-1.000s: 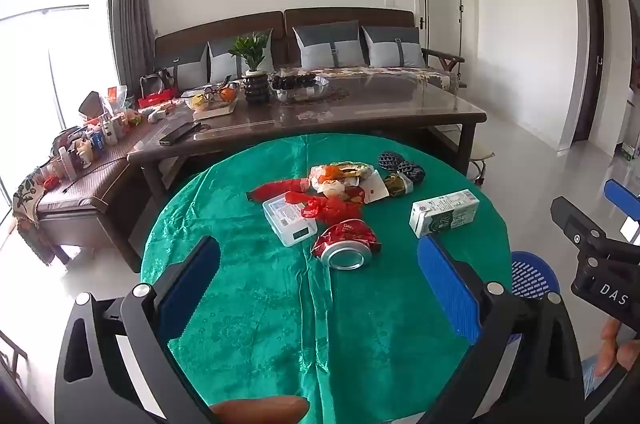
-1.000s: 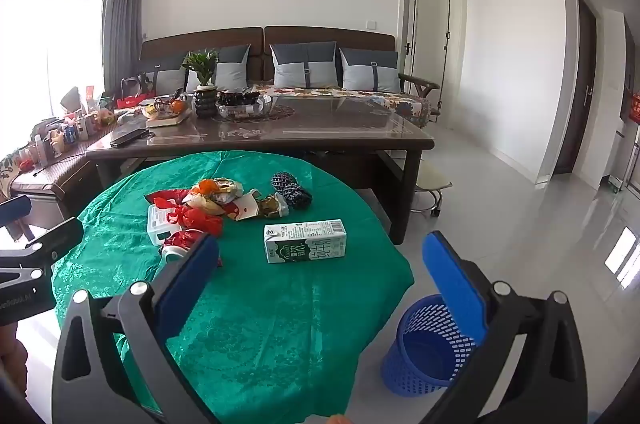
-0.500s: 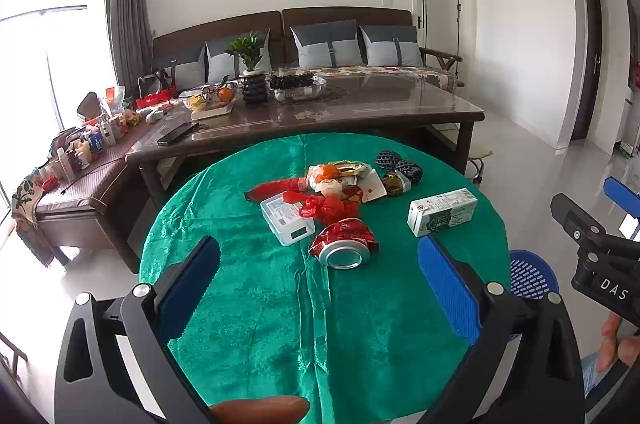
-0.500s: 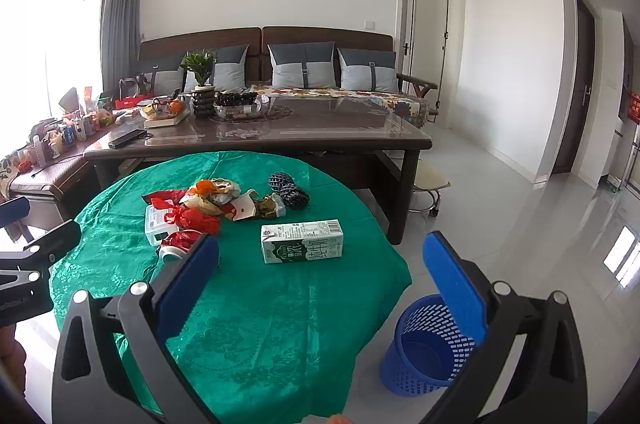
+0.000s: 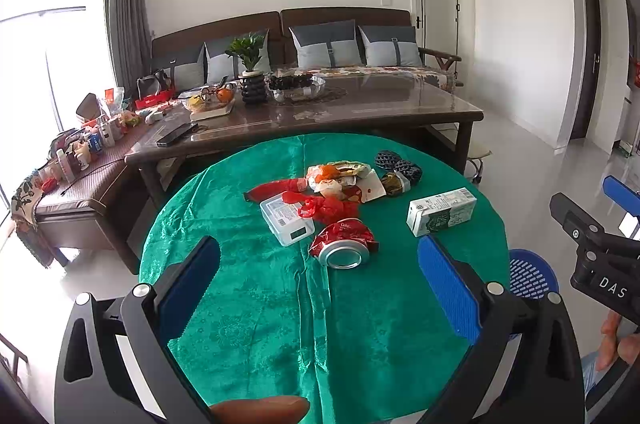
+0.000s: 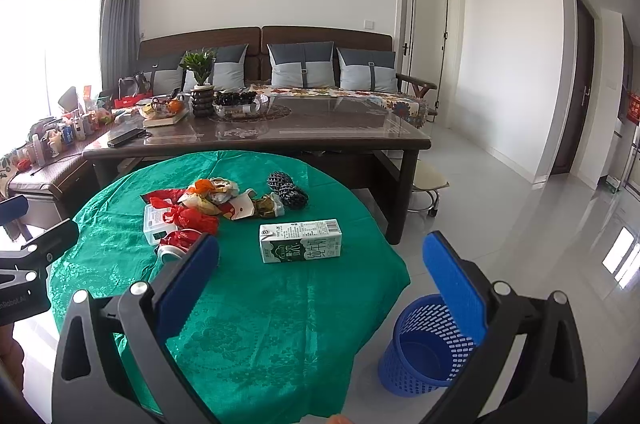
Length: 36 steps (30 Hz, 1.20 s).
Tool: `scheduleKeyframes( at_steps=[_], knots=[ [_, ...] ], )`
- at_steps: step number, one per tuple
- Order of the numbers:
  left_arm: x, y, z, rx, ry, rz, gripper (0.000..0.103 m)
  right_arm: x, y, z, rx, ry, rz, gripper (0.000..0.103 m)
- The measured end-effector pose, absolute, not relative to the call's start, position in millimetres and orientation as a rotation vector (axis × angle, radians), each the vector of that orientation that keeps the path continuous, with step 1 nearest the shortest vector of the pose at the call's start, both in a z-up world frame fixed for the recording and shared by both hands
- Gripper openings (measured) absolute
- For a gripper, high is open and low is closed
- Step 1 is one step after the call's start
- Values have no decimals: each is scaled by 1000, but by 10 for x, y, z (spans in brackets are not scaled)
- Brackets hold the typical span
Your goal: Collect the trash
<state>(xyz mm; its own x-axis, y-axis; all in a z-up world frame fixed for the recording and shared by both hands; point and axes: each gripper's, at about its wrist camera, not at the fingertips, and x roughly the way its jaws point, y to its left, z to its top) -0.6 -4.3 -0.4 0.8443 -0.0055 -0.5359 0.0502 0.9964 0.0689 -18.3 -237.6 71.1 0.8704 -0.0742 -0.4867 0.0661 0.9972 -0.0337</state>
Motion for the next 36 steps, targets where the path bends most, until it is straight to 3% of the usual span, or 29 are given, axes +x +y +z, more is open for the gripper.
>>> scheduleKeyframes(
  at_steps=[36],
  knots=[
    [-10,-35,0,83,566,-30,98,-199,-2399,712,-18,507,-78,98]
  ],
)
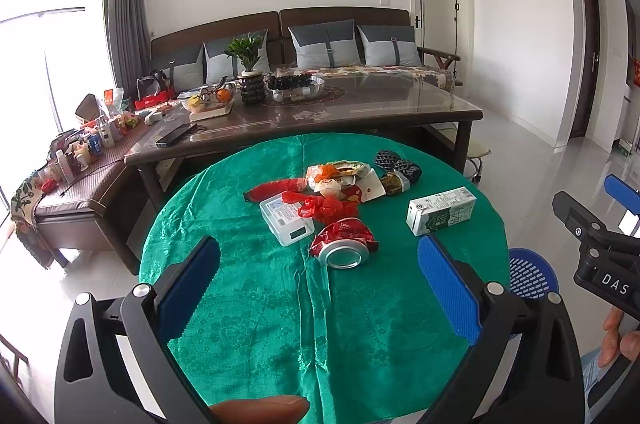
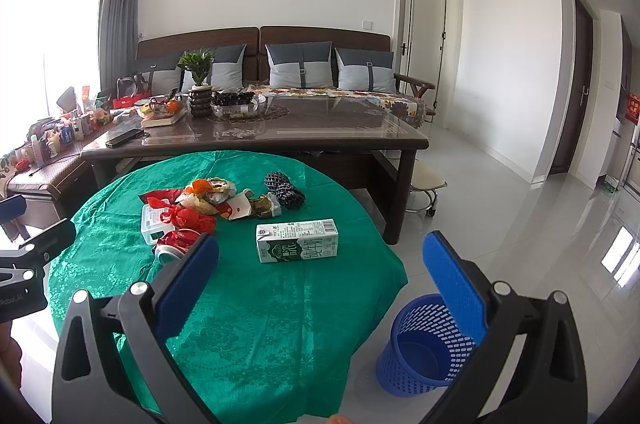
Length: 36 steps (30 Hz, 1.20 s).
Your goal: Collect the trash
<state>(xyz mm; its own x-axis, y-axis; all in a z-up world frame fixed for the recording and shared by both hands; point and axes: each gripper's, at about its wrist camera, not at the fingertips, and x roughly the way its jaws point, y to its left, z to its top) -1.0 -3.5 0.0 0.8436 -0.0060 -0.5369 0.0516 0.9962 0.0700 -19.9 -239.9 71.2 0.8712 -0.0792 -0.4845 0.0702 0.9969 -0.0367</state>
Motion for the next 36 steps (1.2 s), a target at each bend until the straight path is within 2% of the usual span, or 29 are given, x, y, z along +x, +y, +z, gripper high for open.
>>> scheduleKeyframes(
  at_steps=[36],
  knots=[
    [-34,-46,-51,82,574,-35,98,-196,-2430,697,-29,511,-90,98]
  ],
)
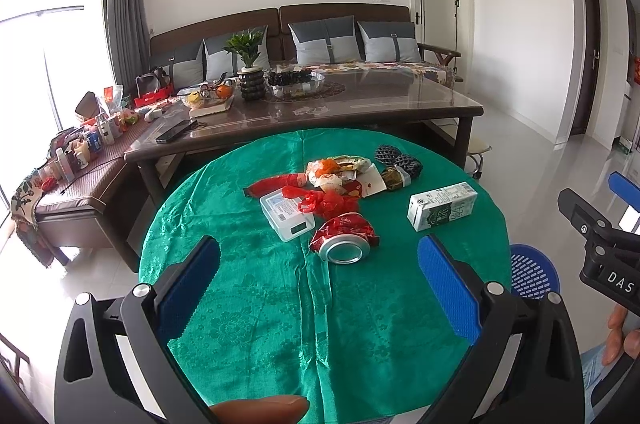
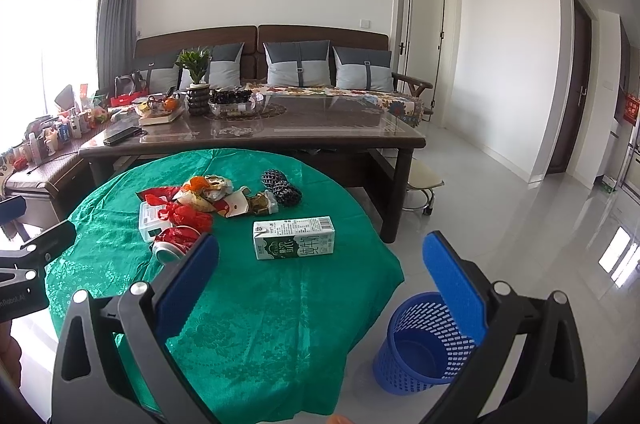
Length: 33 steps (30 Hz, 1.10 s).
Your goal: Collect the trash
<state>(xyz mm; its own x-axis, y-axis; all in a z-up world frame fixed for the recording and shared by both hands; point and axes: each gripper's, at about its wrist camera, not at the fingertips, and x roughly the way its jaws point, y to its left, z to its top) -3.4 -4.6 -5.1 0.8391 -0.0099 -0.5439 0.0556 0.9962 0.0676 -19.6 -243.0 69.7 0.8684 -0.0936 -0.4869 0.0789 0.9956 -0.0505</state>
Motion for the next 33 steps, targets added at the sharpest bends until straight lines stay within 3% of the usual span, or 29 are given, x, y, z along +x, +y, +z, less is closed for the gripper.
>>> scheduleKeyframes(
  at_steps=[33],
  knots=[
    [-231,-22,192,90,535,-44,98,-426,-2451,884,-27,464,-103,98]
  ],
)
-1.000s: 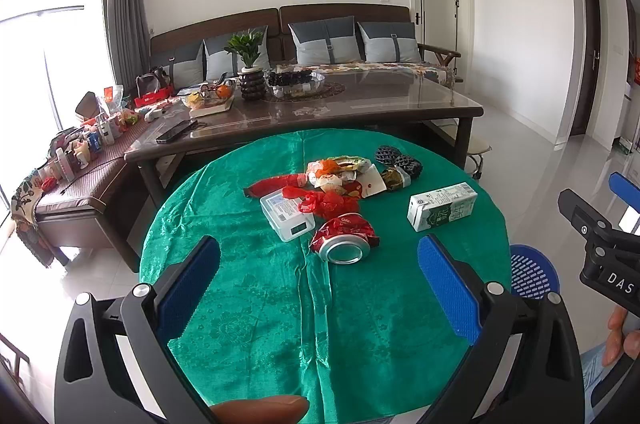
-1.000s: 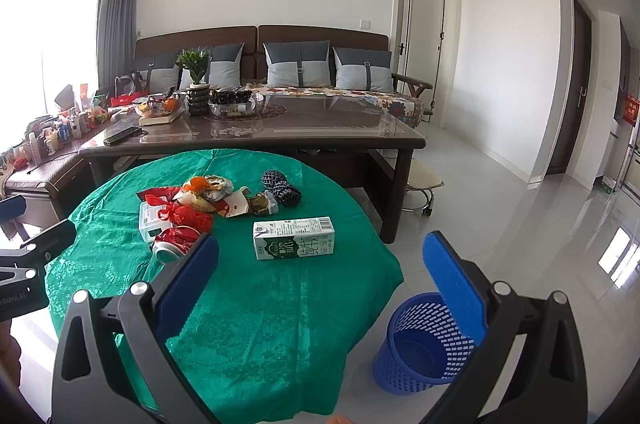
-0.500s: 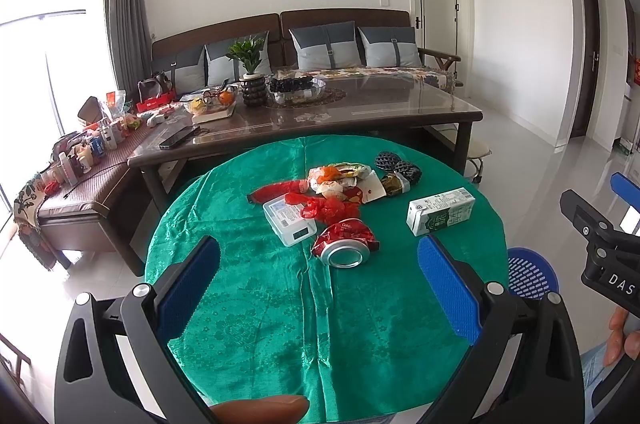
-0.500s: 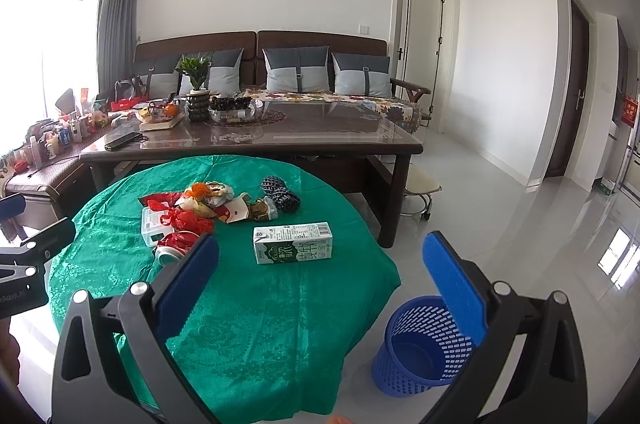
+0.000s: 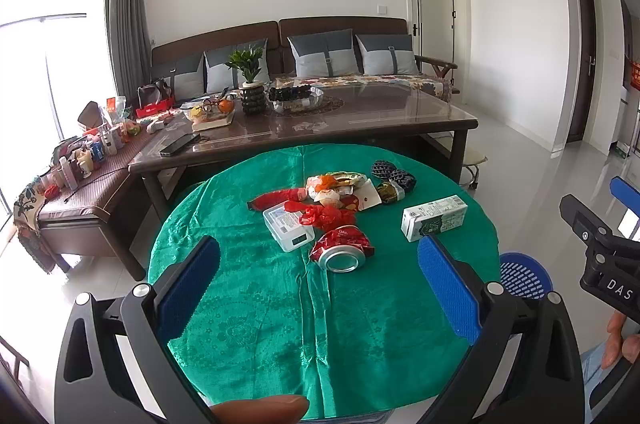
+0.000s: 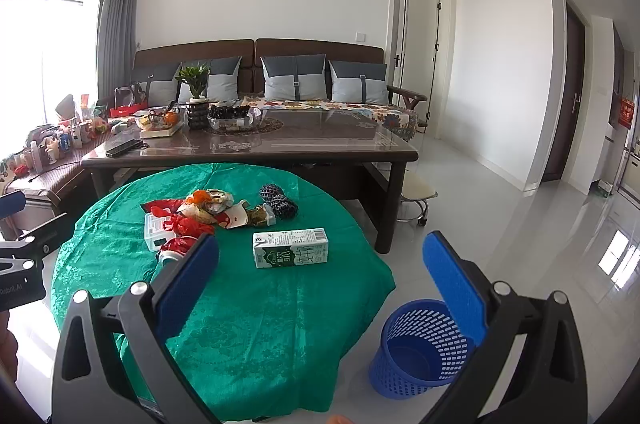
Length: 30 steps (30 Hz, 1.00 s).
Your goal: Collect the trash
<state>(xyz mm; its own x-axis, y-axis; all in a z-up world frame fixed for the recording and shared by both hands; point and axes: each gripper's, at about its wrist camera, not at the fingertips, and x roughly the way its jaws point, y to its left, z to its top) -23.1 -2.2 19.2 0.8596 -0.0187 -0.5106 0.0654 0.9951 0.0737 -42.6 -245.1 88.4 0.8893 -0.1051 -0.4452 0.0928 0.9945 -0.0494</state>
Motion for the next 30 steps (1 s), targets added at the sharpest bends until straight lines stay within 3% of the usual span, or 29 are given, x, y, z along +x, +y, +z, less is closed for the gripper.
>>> scheduleKeyframes(
  at_steps=[14,30],
  knots=[
    [-72,70,10,82,579,-38,98,-300,-2440,766,-14,492,-77,98],
    [981,465,-1245,138,840,-308,98,158,-2671,163,-39,635,-56,98]
  ],
)
